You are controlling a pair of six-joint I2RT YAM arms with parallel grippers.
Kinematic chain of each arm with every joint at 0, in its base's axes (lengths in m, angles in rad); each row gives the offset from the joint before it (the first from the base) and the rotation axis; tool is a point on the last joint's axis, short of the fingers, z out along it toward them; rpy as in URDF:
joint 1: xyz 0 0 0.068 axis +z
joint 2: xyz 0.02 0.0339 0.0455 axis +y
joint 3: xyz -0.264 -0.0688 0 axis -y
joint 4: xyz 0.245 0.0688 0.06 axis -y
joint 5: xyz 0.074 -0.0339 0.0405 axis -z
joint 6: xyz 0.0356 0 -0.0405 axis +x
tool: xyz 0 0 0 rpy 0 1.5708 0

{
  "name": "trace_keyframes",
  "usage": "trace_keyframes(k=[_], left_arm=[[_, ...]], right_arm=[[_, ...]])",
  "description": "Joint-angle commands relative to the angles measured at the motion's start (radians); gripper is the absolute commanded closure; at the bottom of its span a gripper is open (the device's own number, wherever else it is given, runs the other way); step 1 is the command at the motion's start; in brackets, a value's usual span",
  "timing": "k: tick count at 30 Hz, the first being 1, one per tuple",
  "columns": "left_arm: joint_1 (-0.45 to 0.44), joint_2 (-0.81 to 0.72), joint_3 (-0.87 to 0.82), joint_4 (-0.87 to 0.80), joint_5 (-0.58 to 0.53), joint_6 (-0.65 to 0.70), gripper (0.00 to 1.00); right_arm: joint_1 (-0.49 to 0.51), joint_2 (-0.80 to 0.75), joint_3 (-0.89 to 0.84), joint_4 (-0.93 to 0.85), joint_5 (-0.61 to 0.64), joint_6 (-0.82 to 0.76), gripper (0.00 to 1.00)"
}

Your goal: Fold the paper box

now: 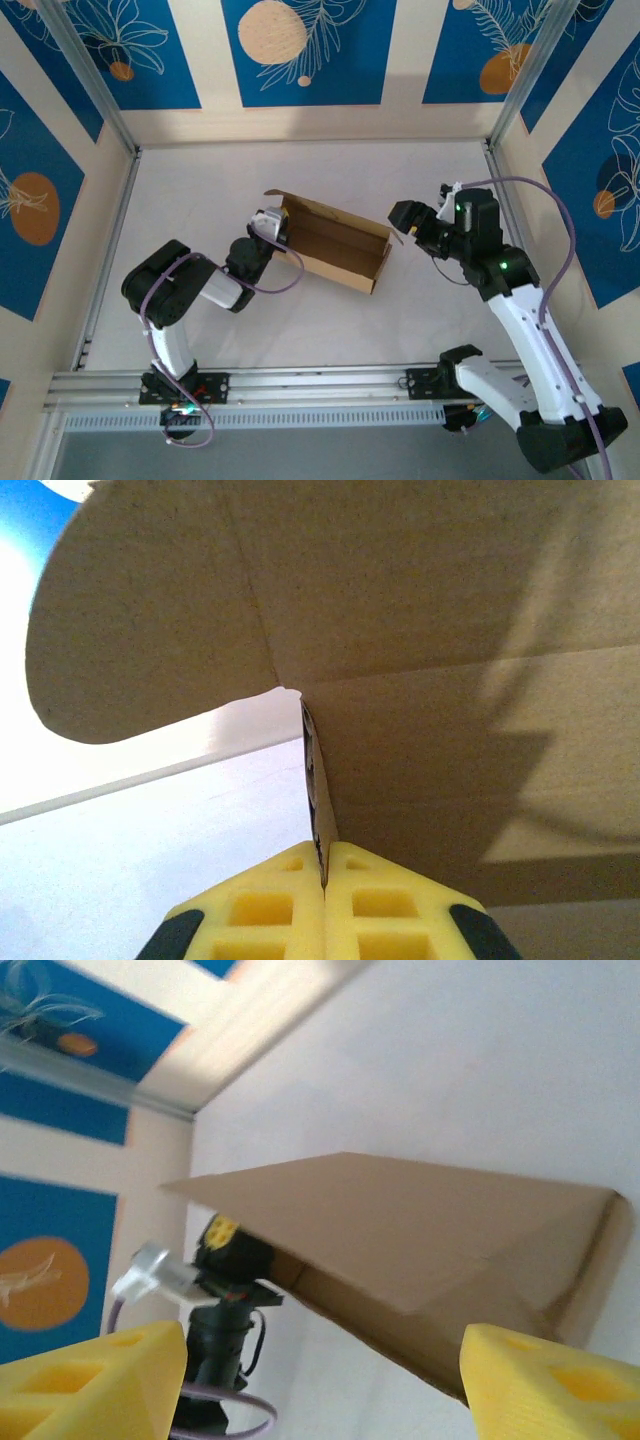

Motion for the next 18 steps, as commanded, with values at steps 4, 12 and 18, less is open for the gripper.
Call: trace_keyframes(k=[4,12,18], left_arm=[[-0.008,0.032,0.003,-0.052,0.027,0.019,1.0],[-0.016,0.037,0.006,-0.052,0.029,0.019,1.0],[-0.023,0.041,0.014,-0.052,0.032,0.026,1.0]], right_arm=[[-0.121,0.163,0.031,-0.13,-0.201,0.334,0.21],[-0.111,0.274,-0.006,-0.012,-0.3,0.482,0.19],[-0.072,0.291,-0.062,0.044,-0.303,0.513,0.24]])
